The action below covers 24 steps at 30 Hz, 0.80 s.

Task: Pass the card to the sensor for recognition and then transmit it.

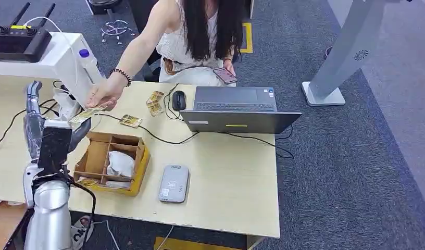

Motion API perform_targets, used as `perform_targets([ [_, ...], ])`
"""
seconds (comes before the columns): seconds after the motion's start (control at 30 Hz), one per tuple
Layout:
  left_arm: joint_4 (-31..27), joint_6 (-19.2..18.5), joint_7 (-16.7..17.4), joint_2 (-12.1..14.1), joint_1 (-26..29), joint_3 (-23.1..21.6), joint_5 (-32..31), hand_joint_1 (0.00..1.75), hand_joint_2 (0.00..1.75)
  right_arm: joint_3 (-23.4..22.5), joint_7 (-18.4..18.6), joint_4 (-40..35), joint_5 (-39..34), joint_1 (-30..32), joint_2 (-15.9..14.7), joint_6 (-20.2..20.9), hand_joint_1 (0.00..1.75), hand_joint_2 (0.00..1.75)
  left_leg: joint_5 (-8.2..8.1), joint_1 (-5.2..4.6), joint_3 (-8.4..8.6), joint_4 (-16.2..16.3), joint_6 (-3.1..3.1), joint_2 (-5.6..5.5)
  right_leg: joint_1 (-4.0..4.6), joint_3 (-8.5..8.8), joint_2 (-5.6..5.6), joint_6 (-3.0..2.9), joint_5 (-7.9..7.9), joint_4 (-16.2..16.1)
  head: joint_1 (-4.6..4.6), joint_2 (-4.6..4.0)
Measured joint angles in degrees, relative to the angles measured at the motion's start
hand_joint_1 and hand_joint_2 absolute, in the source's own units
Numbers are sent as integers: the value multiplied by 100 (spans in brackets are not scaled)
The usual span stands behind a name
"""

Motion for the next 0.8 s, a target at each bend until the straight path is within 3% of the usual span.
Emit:
perform_targets([
  [0.23,616,529,396,343,-706,-492,-1005,0,175,44,118,0,111,-53,55,-4,0,0,4,0,0,0,0,2,0,0,2,-1,5,1,0,0],
  [0.27,695,597,442,378,-794,-555,-1137,175,175,46,138,0,125,-60,63,-15,0,0,6,0,0,0,-3,1,0,-1,2,-1,5,2,0,0],
  [0.63,1643,1405,1001,863,-1747,-1274,-2615,175,175,90,365,0,312,-96,162,-83,0,0,9,1,-2,0,-1,2,0,-1,4,0,8,5,-2,0],
  [0.8,1934,1639,1108,975,-1956,-1447,-2885,175,175,140,422,0,409,-93,205,-96,0,0,9,1,-2,0,-2,2,0,-2,4,0,8,5,-2,0],
])
